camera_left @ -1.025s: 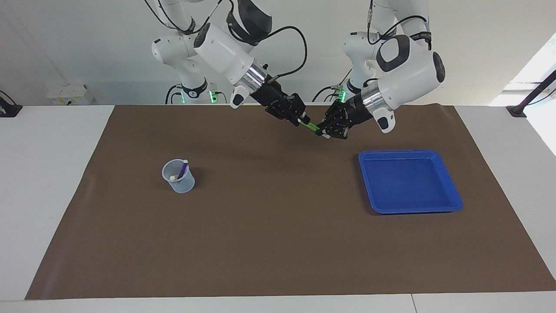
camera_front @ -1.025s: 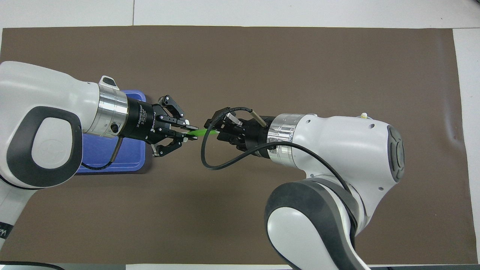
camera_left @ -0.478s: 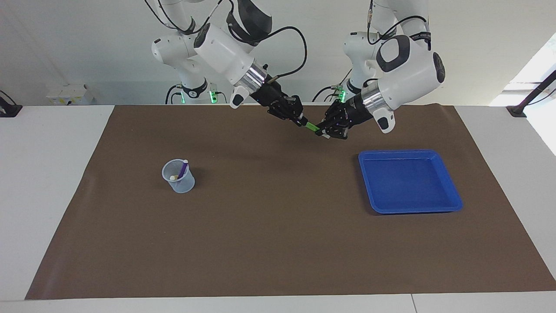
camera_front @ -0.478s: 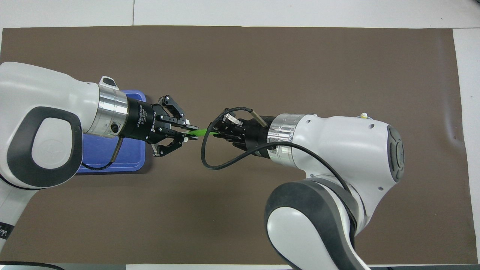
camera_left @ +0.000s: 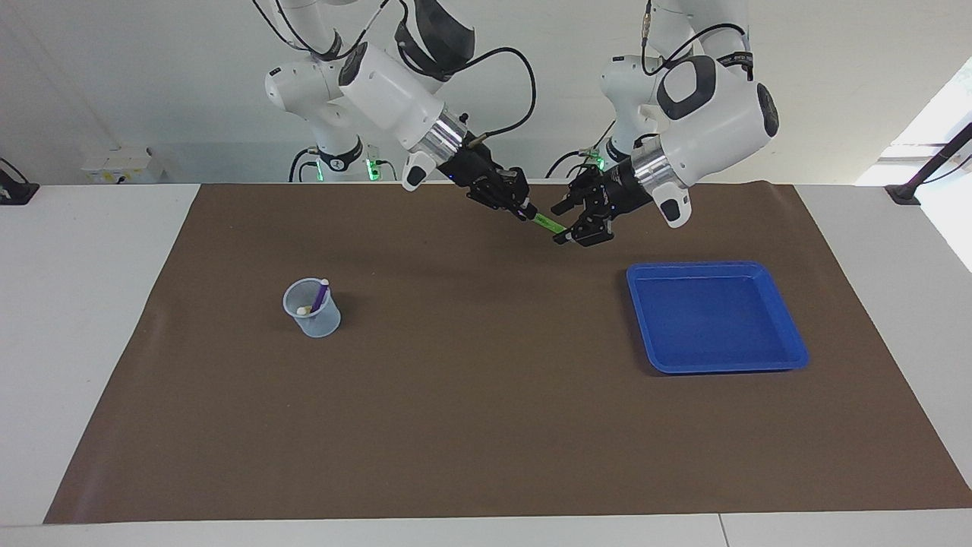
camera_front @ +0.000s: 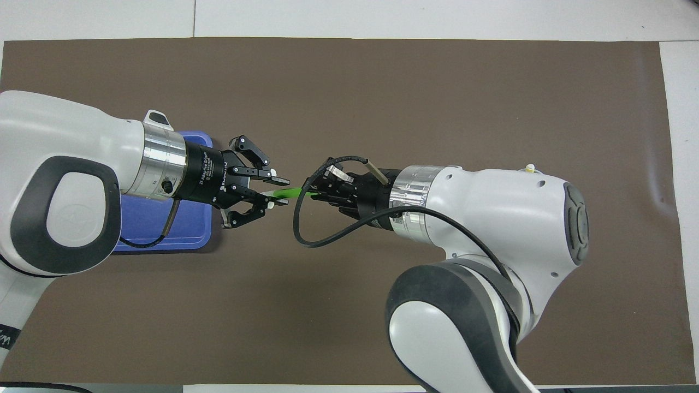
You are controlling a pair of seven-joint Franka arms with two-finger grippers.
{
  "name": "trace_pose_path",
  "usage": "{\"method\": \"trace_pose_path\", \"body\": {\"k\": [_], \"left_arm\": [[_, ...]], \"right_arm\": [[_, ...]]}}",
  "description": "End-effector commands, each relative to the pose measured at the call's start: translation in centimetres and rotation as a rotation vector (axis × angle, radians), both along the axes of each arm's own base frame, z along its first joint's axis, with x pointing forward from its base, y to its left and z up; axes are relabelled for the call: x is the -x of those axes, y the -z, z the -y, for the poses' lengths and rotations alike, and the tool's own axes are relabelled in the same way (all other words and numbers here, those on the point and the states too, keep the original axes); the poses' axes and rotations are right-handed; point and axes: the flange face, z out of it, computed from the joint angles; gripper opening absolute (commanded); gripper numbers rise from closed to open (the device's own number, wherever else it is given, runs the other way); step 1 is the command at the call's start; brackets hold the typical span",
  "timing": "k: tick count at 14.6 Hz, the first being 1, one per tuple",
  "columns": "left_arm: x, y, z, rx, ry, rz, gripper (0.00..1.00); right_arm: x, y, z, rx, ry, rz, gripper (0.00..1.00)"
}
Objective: Transfer and insert pens with both arms
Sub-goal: 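Pass the green pen from the left gripper to the right gripper, then insert the green pen into the white cup with the right gripper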
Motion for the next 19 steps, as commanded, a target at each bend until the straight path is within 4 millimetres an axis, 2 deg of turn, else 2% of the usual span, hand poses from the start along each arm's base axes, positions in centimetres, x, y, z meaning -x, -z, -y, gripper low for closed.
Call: {"method": "trace_pose_path", "body": {"k": [1, 5, 8, 10, 12, 14, 15, 17, 19], "left_arm": [[0.7, -0.1, -0.2, -0.016, 0.037, 0.060, 1.00], [0.4, -0.2, -0.5, -0.021, 0.062, 0.093, 1.00], [-0.1, 0.0, -0.8, -0.068, 0.072, 0.148, 1.00], [-0.4, 0.1, -1.1, -0.138, 0.112, 0.184, 1.00], [-0.5, 0.5, -2.3, -0.195, 0.222, 0.239, 1.00], [-1.0, 0.8, -5.2, -0.253, 0.395, 0.304, 1.00], [-1.1, 0.5, -6.2, -0.295, 0.477, 0.327, 1.00], [-1.6, -0.8, -8.8, -0.341, 0.638, 0.375, 1.00], [-2.2, -2.5, -11.3, -0.394, 0.800, 0.409, 1.00]], "right_arm": [[-1.9, -0.3, 5.3, 0.135, -0.184, 0.056, 0.00], [-4.5, -1.4, 13.2, 0.403, -0.500, 0.164, 0.00], [-7.3, -3.4, 19.2, 0.556, -0.678, 0.239, 0.00], [-8.1, -2.9, 23.2, 0.679, -0.850, 0.306, 0.00], [-8.8, -1.8, 25.2, 0.771, -0.996, 0.359, 0.00], [-8.5, 0.4, 26.7, 0.777, -1.002, 0.360, 0.00], [-8.0, 1.7, 27.0, 0.775, -1.003, 0.353, 0.00], [-7.0, 2.8, 27.1, 0.773, -1.004, 0.341, 0.00], [-6.1, 3.7, 28.4, 0.762, -0.996, 0.305, 0.00]]}}
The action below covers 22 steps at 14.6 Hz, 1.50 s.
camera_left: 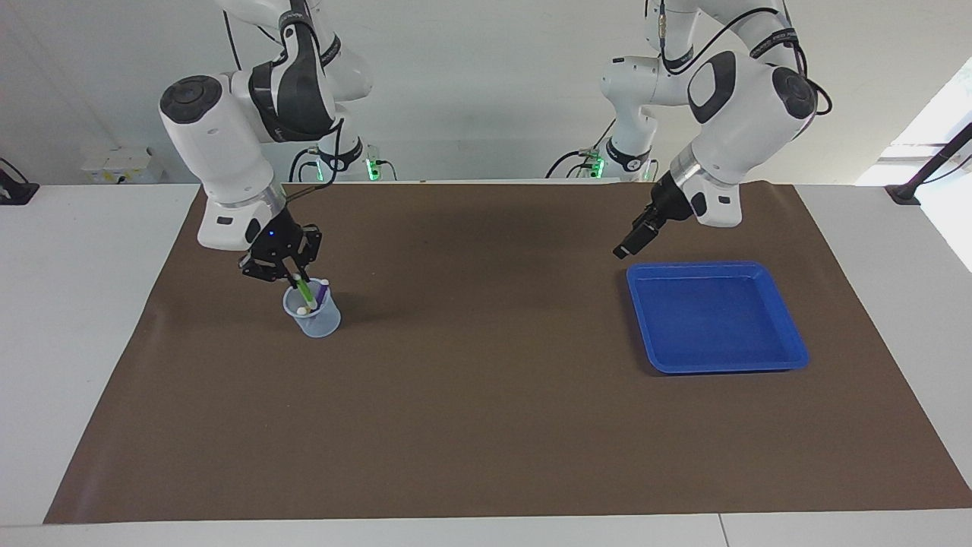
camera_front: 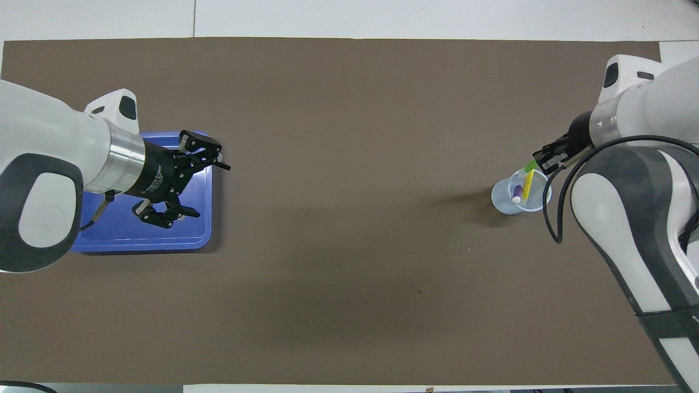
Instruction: Transfer and insert pens with both arms
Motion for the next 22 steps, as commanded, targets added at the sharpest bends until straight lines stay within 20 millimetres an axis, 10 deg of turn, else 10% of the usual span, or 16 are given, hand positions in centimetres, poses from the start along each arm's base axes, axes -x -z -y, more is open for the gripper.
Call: {"method": "trace_pose_path", "body": {"k": [1, 6, 9, 22], "left_arm": [[-0.4, -3.4, -2.7, -0.114, 0.233, 0.047, 1.00], [0.1, -8.4, -4.9, -0.238, 0.614, 0.091, 1.00], [0.8, -10.5, -6.3, -0.225, 0.850, 0.079, 1.00], [-1.6, -7.3, -7.0, -0.174, 0.838, 0.168, 1.00]], "right_arm": [[2.1, 0.4, 1.5, 0.022, -0.001, -0.011, 0.00], [3.1, 1.2, 2.6, 0.023, 0.021, -0.033, 0.05], [3.2, 1.0, 2.8, 0.022, 0.029, -0.049, 1.00], [3.3, -10.2, 6.1, 0.070, 0.306, -0.102, 1.00]]}}
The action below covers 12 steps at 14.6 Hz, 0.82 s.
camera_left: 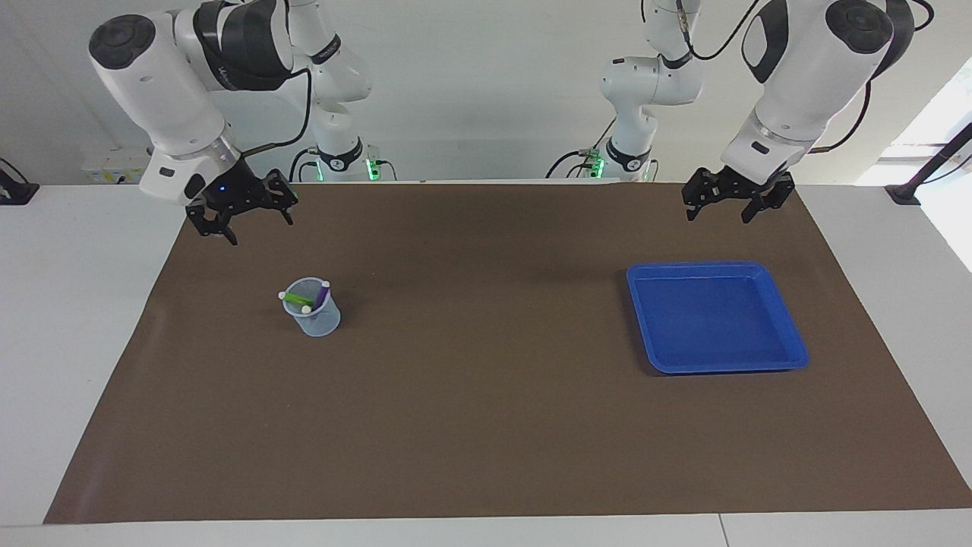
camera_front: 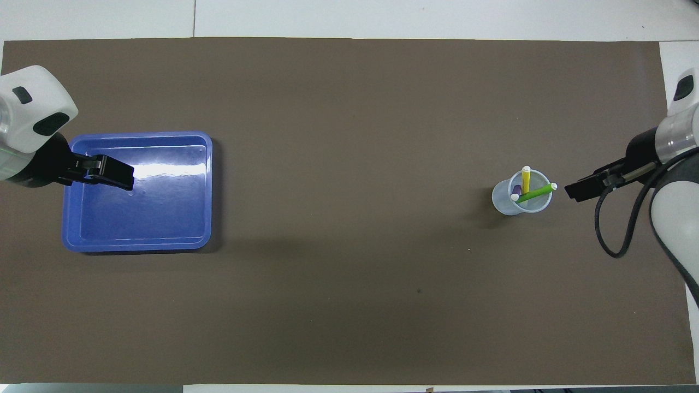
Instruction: Transfer and insert pens with both arms
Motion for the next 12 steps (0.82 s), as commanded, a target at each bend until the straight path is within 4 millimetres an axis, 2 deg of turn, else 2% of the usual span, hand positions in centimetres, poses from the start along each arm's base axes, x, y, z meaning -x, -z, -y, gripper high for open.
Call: {"method": "trace_pose_path", "body": {"k": [1, 2, 4, 5, 7, 9, 10, 11, 12], "left_arm": [[-0.7, -1.6, -0.6, 0.019, -0.028, -0.014, 1.00], [-0.7, -1.9, -0.5, 0.018, -0.027, -0.022, 1.00], [-0.7, -1.7, -0.8, 0.016, -0.032, -0.017, 1.00], [-0.6, -1.5, -1.0, 0.015, -0.032, -0.020, 1.00], [-0.7, -1.6, -1.3, 0.011, -0.038, -0.018, 1.00], [-0.7, -1.7, -1.3, 0.010, -0.035, -0.016, 1.00], [-0.7, -1.6, -1.5, 0.010, -0.040, -0.019, 1.00], [-0.7, -1.6, -1.8, 0.008, -0.044, -0.021, 1.00], [-0.7, -1.7, -1.9, 0.008, -0.046, -0.018, 1.00]], "right_arm": [[0.3, -3.3, 1.1, 0.059, 0.130, -0.012, 1.00], [0.7, -4.4, 1.8, 0.062, 0.165, -0.012, 1.00], [0.5, -4.2, 2.9, 0.073, 0.189, -0.023, 1.00], [1.0, -4.8, 4.0, 0.074, 0.211, -0.022, 1.00], [1.4, -4.7, 4.3, 0.102, 0.243, -0.020, 1.00], [2.4, -3.2, 4.2, 0.096, 0.310, -0.023, 1.00], [2.3, -3.2, 4.1, 0.082, 0.318, -0.024, 1.00], [2.0, -4.1, 3.1, 0.075, 0.304, -0.008, 1.00], [1.9, -5.0, 3.1, 0.073, 0.303, 0.011, 1.00]]}}
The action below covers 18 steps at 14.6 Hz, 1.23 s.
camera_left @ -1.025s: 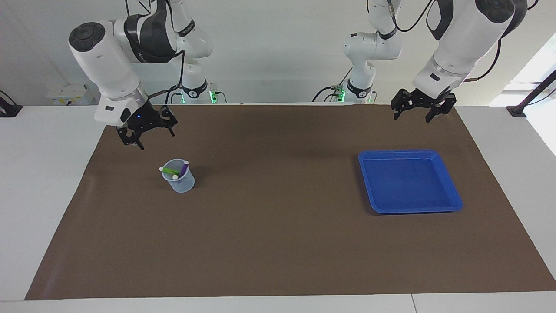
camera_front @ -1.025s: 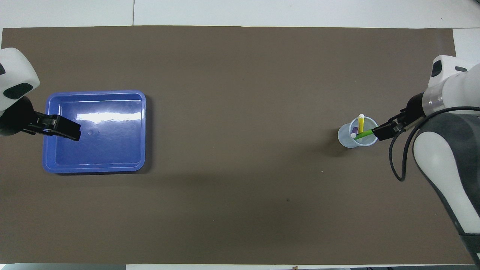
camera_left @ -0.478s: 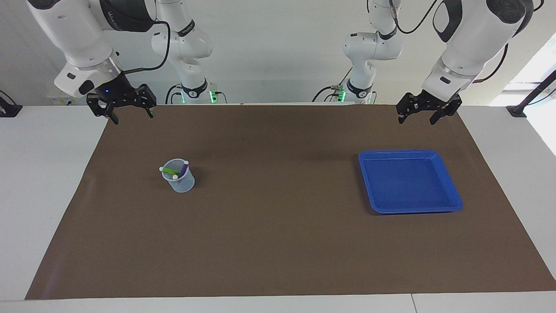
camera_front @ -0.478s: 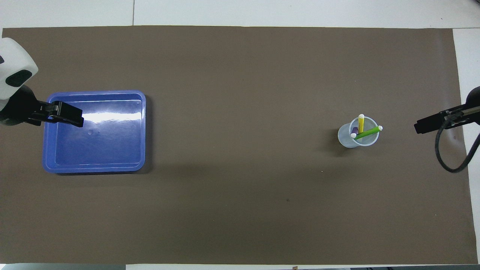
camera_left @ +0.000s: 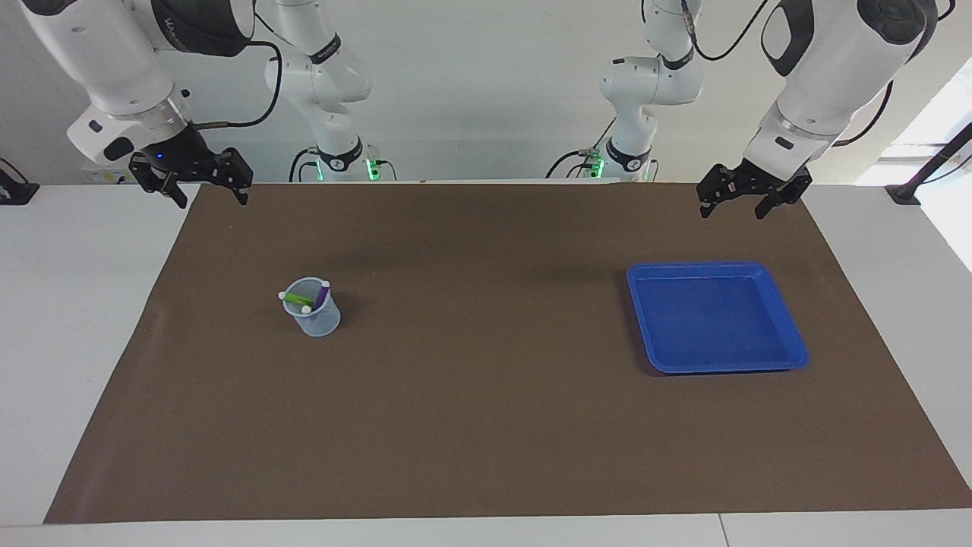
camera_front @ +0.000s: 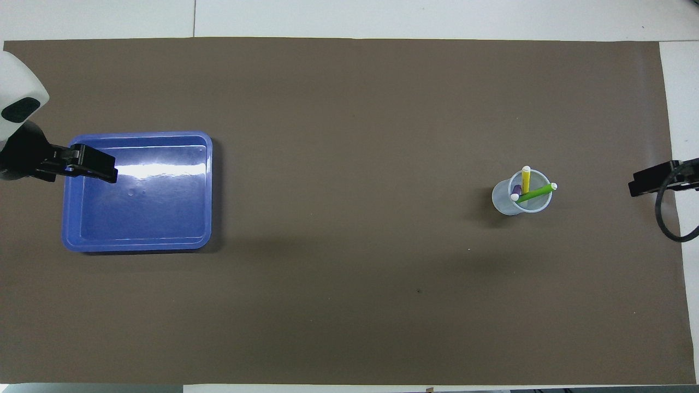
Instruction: Transfer and insert pens with both arms
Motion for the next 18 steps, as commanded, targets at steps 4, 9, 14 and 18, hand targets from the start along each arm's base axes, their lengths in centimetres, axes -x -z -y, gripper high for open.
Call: {"method": "trace_pose_path", "body": {"k": [4, 9, 14, 18], "left_arm": [[-0.2, -0.4, -0.3, 0.002, -0.013, -0.014, 1.00], [-0.2, -0.4, -0.6, 0.004, -0.019, -0.015, 1.00], [-0.2, -0.4, -1.0, -0.001, -0.022, -0.015, 1.00], [-0.2, -0.4, -1.2, -0.002, -0.027, -0.015, 1.00]], "right_arm": [[0.9, -1.7, -0.5, -0.001, 0.015, 0.038, 1.00], [0.7, -2.2, -1.6, -0.034, 0.004, 0.039, 1.00], [0.6, -2.3, -1.6, -0.031, 0.035, 0.051, 1.00], [0.5, -2.2, -1.7, -0.030, 0.082, 0.051, 1.00]]}}
